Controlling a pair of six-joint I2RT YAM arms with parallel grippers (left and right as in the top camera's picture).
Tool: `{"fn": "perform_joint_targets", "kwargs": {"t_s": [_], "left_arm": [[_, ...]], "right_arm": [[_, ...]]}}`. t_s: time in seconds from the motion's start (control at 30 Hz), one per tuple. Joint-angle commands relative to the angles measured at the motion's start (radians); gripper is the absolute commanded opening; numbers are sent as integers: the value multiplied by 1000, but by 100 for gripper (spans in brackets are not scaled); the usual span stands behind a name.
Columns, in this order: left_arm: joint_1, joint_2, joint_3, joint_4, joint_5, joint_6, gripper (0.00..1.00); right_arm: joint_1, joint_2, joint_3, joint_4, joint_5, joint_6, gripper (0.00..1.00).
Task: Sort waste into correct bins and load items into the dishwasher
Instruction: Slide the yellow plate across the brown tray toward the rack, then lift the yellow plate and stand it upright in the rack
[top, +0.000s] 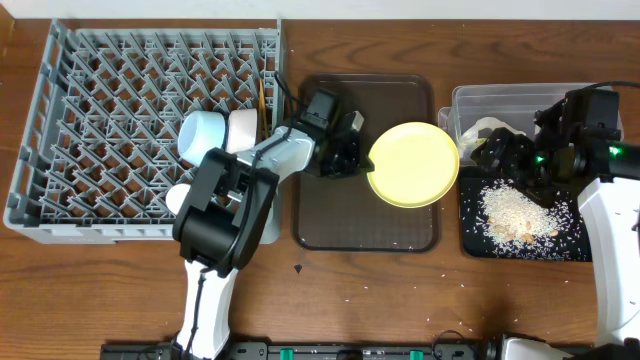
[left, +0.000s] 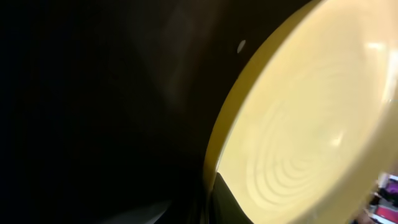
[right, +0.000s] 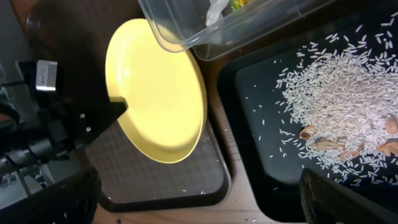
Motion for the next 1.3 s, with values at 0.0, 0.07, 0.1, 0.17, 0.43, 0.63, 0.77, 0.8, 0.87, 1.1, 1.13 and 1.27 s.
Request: {"fn": "perform_joint_targets", "kwargs": {"t_s": [0.0,0.07,0.1,0.17,0.43,0.63,0.77,0.8,0.87,1.1,1.13,1.27], "left_arm": [[72,-23,-40,-22,-47,31,7],[106,-89,-40,-22,-28,42,7],[123,-125,-40,-18,-13,53,7],[160,-204,-40,-18,9,72,8],[344,-476,-40,-42,60,87,7],[552,-646,-40,-177,-3,132,7],[705,-723,-40,-320,-180,227,7],[737,-735,-40,-344,-219,245,7],[798,-751,-40,-377,-290,277,8],[931,-750,-40,-394,-462,307,7],[939,-748,-40,-393,-489,307,8],[958,-745,-40,-394,-591,346,7]], "right_arm": [[11,-9,9,2,-8,5,99],[11,-9,9,2,-8,5,99],[11,-9,9,2,-8,5,99],[11,-9,9,2,-8,5,99],[11,-9,9,-2,-7,5,99],[11,-9,9,-2,-8,5,99],[11,-9,9,-1,-7,5,99],[11,-9,9,-1,-8,5,99],[11,-9,9,1,-8,5,99],[11,-9,9,2,-8,5,99],[11,-9,9,2,-8,5,99],[11,-9,9,2,-8,5,99]]}}
